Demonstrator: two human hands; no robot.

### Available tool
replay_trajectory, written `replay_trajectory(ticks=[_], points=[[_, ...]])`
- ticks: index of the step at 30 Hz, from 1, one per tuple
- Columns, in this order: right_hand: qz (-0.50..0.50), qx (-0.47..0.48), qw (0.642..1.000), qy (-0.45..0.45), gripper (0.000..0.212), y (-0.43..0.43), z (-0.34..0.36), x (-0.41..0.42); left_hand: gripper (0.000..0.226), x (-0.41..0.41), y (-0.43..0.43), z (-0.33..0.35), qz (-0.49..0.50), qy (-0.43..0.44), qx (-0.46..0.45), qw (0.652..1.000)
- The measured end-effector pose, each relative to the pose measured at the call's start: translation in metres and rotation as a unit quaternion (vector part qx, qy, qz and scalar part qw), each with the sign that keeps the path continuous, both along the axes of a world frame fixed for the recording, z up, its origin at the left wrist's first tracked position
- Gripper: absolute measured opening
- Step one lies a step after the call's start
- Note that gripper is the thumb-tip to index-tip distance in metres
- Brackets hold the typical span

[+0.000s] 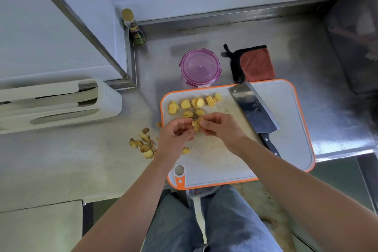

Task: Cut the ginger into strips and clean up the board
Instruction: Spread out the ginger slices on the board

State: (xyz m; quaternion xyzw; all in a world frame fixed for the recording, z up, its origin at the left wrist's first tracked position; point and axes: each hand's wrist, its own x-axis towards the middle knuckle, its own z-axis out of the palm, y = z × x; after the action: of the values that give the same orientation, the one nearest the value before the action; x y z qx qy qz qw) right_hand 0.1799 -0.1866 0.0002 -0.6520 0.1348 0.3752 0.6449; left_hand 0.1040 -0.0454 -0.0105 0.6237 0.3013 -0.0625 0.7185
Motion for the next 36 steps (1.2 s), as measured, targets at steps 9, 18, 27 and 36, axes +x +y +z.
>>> replay_trajectory(ticks=[9, 18, 27, 36], points=[[0.157, -0.024, 0.985, -0.064, 0.010, -0.012, 0.006, 0.010, 0.027, 0.006, -0.003, 0.002, 0.043, 0.012, 0.002, 0.999], [0.166, -0.061, 0.976, -0.126, 0.010, -0.013, 0.001, 0.007, 0.026, 0.003, -0.004, 0.005, -0.032, 0.000, 0.002, 0.999], [0.108, -0.226, 0.943, -0.219, 0.012, -0.017, -0.015, 0.035, 0.018, 0.001, 0.000, 0.003, -0.030, 0.005, 0.239, 0.971], [0.098, -0.300, 0.858, -0.404, 0.005, -0.011, -0.019, 0.025, 0.018, -0.040, 0.024, -0.001, -0.199, -0.039, 0.423, 0.883]])
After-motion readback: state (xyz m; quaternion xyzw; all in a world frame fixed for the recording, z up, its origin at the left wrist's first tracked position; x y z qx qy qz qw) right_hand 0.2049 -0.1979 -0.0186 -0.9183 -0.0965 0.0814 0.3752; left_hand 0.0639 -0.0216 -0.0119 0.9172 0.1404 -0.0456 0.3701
